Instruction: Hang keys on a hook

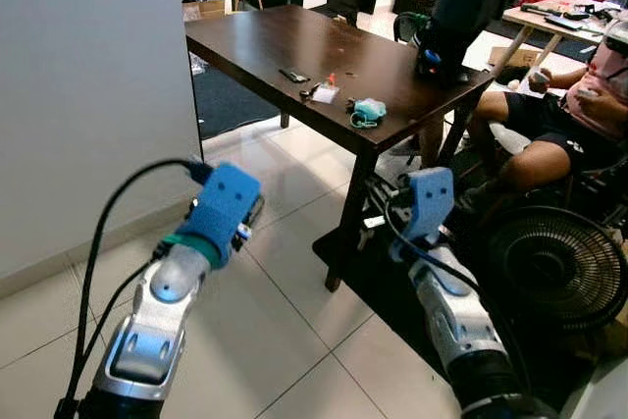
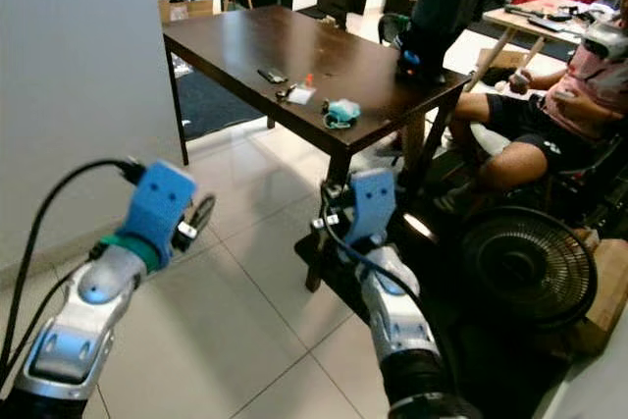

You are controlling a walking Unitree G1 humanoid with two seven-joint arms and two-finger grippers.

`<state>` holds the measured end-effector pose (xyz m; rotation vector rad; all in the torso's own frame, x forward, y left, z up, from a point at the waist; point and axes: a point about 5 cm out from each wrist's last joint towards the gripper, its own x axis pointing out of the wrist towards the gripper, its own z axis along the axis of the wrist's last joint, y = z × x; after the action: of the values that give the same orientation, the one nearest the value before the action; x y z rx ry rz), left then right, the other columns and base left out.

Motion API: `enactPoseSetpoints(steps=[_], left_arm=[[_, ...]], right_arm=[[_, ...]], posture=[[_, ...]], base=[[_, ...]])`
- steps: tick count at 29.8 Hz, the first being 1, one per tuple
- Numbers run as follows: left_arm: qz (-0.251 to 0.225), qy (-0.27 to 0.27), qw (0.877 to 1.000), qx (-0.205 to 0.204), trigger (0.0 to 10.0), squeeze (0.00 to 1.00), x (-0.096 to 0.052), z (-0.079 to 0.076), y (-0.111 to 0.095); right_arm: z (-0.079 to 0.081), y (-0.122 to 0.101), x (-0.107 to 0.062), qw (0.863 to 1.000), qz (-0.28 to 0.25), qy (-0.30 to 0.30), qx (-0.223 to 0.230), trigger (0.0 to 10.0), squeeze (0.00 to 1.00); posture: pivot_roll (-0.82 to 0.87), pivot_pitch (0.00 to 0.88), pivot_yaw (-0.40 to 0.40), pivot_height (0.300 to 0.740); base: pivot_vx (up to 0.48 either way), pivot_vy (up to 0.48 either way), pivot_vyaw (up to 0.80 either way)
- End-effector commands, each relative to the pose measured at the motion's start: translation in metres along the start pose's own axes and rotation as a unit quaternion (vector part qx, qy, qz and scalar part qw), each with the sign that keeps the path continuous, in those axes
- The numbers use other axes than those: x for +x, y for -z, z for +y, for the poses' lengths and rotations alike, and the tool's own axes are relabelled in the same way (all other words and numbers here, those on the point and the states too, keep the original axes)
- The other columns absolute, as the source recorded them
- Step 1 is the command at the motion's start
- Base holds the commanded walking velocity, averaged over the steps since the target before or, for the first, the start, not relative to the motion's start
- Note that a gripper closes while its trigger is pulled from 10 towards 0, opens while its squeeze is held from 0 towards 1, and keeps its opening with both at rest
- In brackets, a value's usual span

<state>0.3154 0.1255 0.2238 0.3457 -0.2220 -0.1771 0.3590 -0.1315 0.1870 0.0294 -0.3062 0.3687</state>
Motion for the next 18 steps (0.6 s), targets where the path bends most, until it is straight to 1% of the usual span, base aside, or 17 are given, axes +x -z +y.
enactPoseSetpoints(steps=[1, 2, 4, 6, 10, 11, 12, 18], left_arm=[[-0.022, -0.024, 0.999, -0.021, 10.0, 0.0, 0.004, 0.003, -0.013], [-0.032, -0.031, 0.999, -0.027, 10.0, 0.0, 0.006, 0.004, -0.017], [-0.032, -0.031, 0.999, -0.027, 10.0, 0.0, 0.006, 0.004, -0.017], [-0.044, -0.028, 0.998, -0.02, 10.0, 0.0, 0.004, 0.003, -0.018], [-0.042, -0.024, 0.999, -0.013, 10.0, 0.0, 0.001, 0.002, -0.016], [-0.038, -0.026, 0.999, -0.007, 10.0, 0.0, -0.001, 0.003, -0.014], [-0.034, -0.027, 0.999, -0.003, 10.0, 0.0, -0.003, 0.003, -0.012], [-0.042, -0.03, 0.999, 0.007, 10.0, 0.0, -0.006, 0.003, -0.014]], right_arm=[[0.001, -0.008, 0.001, 1.0, -0.018, 0.007, 0.005, 10.0, 0.0], [0.002, -0.01, 0.001, 1.0, -0.023, 0.009, 0.005, 10.0, 0.0], [0.002, -0.01, 0.001, 1.0, -0.023, 0.009, 0.005, 10.0, 0.0], [0.005, -0.011, -0.002, 0.999, -0.031, 0.009, 0.001, 10.0, 0.0], [0.007, -0.011, -0.005, 0.999, -0.033, 0.008, -0.006, 10.0, 0.0], [0.006, -0.011, -0.007, 0.999, -0.031, 0.01, -0.006, 10.0, 0.0], [0.006, -0.011, -0.008, 0.999, -0.03, 0.012, -0.006, 10.0, 0.0], [0.007, -0.011, -0.01, 0.999, -0.029, 0.015, -0.003, 10.0, 0.0]], posture=[[0.1, 0.031, 0.023, 0.74], [0.1, 0.031, 0.023, 0.74], [0.1, 0.031, 0.023, 0.74], [0.08, 0.036, 0.027, 0.74], [0.08, 0.036, 0.027, 0.74], [0.08, 0.055, 0.031, 0.74], [0.08, 0.055, 0.031, 0.74], [0.08, 0.052, 0.033, 0.74]], base=[[0.0, 0.0, 0.0], [0.0, 0.0, 0.0], [0.0, 0.0, 0.0], [0.0, 0.0, 0.0], [0.0, 0.0, 0.0], [0.0, 0.0, 0.0], [0.0, 0.0, 0.0], [0.0, 0.0, 0.0]])
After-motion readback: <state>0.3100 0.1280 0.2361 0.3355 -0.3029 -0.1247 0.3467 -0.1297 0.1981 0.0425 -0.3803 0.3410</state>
